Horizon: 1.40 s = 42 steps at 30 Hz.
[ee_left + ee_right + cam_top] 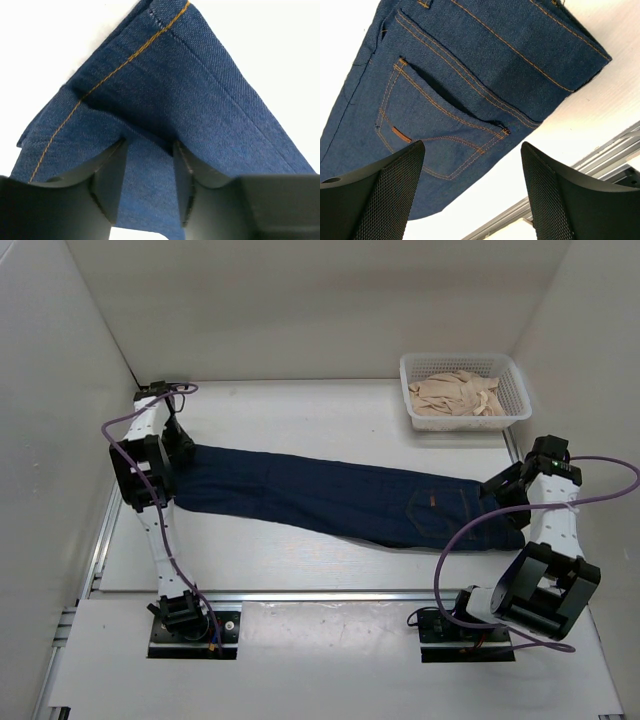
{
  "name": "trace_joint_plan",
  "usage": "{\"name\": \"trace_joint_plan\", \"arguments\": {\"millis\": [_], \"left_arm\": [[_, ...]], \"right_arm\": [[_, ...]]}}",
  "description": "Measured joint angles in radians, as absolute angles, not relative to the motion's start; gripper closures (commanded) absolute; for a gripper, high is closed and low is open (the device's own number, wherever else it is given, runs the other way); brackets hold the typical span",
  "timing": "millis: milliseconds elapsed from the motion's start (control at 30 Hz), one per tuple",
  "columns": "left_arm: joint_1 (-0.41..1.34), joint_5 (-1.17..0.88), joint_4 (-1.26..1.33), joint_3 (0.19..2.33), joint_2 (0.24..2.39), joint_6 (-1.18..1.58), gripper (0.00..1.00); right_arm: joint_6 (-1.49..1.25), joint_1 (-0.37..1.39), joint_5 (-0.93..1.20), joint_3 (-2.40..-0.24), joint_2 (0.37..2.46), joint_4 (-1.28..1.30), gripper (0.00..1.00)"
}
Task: Fold and stack the trousers
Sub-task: Fold the trousers
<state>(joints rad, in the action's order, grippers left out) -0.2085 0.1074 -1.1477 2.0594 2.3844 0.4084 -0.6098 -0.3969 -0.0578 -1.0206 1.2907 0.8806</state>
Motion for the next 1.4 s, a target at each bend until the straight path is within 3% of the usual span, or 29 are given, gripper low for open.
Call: {"name": "trace_joint_plan", "arguments": {"millis": [200,933,1033,1200,1267,1400], "left_arm": [[-0.191,0.128,-1.152,2.061,2.392,0.426,0.90],[-0.180,0.177,-1.197,2.137,2.204,0.454,0.90],[-0.178,0.176,-1.205,2.146,2.204,0.453,0.90],[-0.169,0.177,-1.211,2.176,2.211,0.453,0.90],[-0.167,0.176,-1.212,2.176,2.213,0.453,0.90],[-0.166,0.176,-1.213,2.176,2.221,0.453,0.90]], "right_arm": [[-0.598,-0.396,-0.056,-1.026,1.304,0.869,0.18],[-0.595,-0.387,-0.049,-1.027,1.317,0.862,0.18],[-0.589,-0.377,-0.049,-1.029,1.317,0.863,0.27],[-0.554,-0.241,-0.048,-1.100,1.316,0.862,0.71],[-0.540,-0.160,-0.048,-1.159,1.334,0.860,0.74],[-0.532,-0.062,-0.038,-1.312,1.478,0.857,0.65]]}}
